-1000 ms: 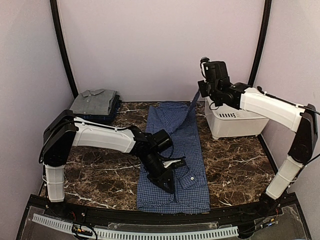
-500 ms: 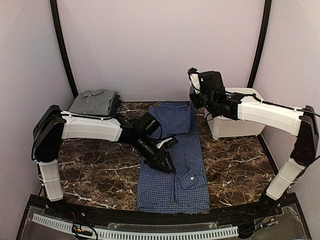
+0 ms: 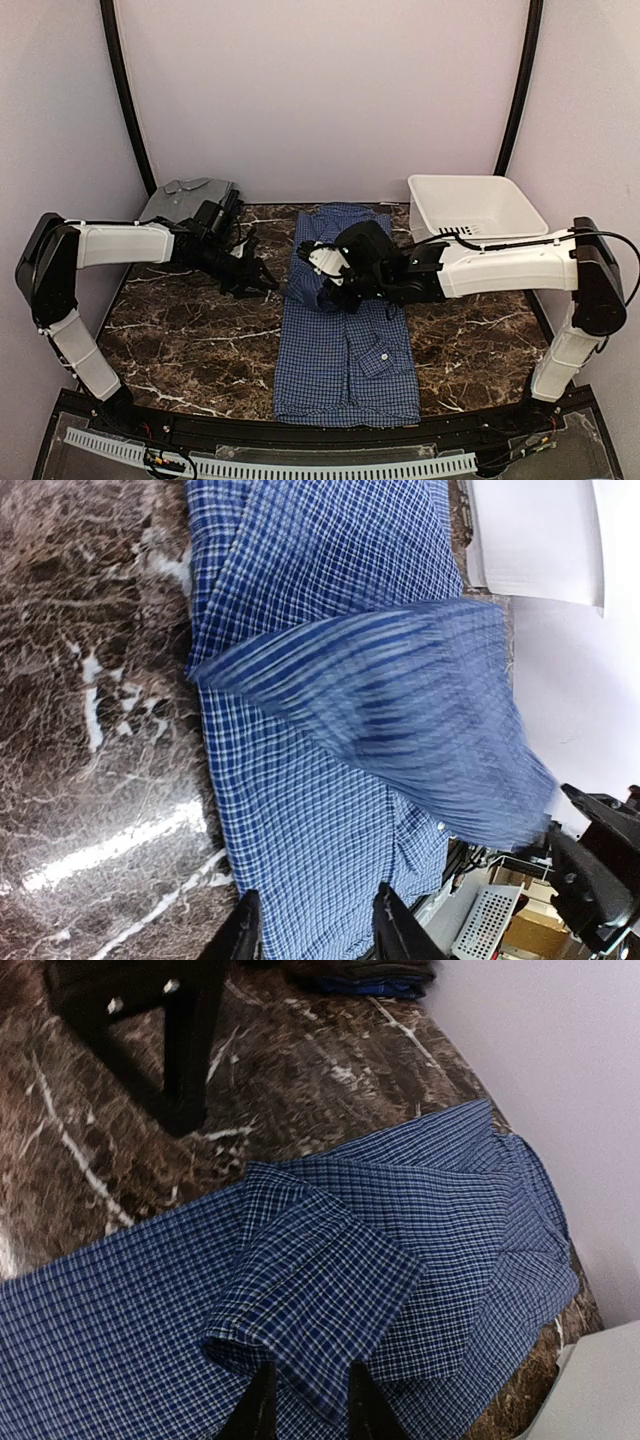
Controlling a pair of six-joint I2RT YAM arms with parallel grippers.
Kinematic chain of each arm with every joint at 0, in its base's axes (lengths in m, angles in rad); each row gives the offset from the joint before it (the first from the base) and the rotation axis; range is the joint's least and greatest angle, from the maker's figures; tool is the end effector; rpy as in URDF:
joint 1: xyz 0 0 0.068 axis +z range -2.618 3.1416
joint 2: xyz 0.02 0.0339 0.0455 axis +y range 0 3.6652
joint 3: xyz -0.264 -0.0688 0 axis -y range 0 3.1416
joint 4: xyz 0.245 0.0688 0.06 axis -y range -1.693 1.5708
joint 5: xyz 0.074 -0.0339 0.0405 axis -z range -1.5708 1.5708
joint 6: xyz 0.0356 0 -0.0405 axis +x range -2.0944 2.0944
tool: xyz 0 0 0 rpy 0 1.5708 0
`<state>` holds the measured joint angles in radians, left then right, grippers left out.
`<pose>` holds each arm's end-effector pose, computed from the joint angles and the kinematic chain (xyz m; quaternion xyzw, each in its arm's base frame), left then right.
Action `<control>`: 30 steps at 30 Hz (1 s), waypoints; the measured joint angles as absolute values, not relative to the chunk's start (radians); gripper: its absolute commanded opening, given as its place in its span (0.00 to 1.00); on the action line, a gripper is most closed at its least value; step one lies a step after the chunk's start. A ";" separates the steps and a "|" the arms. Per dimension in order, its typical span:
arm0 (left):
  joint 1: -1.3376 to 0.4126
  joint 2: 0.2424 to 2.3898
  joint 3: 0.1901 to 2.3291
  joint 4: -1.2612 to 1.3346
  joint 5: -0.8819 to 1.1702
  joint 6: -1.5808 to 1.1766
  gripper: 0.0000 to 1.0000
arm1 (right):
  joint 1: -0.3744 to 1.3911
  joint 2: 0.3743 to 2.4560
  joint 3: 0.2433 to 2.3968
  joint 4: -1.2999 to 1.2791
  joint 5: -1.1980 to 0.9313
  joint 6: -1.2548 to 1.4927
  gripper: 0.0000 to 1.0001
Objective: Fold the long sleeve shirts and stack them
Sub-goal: Place the sleeve of the rectangle-folded shirt, then pick up the sleeve from the rectangle-folded shirt.
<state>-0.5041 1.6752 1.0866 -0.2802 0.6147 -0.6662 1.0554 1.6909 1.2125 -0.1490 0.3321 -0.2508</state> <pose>0.2976 -0.1876 0.2112 0.0312 0.9005 -0.4178 0.1163 0.1993 0.3283 0.2529 -0.4742 0.7434 0.0400 0.4700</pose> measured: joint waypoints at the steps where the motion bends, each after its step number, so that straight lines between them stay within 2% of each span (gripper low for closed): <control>1: -0.503 1.675 1.076 -0.283 0.607 -0.668 0.37 | 1.057 1.699 1.196 -0.168 0.312 -0.234 0.38; 2: -0.503 1.675 1.070 -0.286 0.602 -0.668 0.38 | 1.056 1.701 1.180 -0.188 0.299 -0.217 0.44; 6: -0.504 1.676 1.070 -0.278 0.586 -0.663 0.41 | 1.042 1.701 1.162 -0.245 0.233 -0.141 0.52; 17: -0.505 1.727 1.088 -0.258 0.590 -0.620 0.42 | 0.889 1.760 1.269 -0.282 -0.067 0.254 0.52; 30: -0.514 1.731 1.089 -0.258 0.593 -0.596 0.41 | 0.832 1.780 1.081 -0.235 -0.258 0.590 0.54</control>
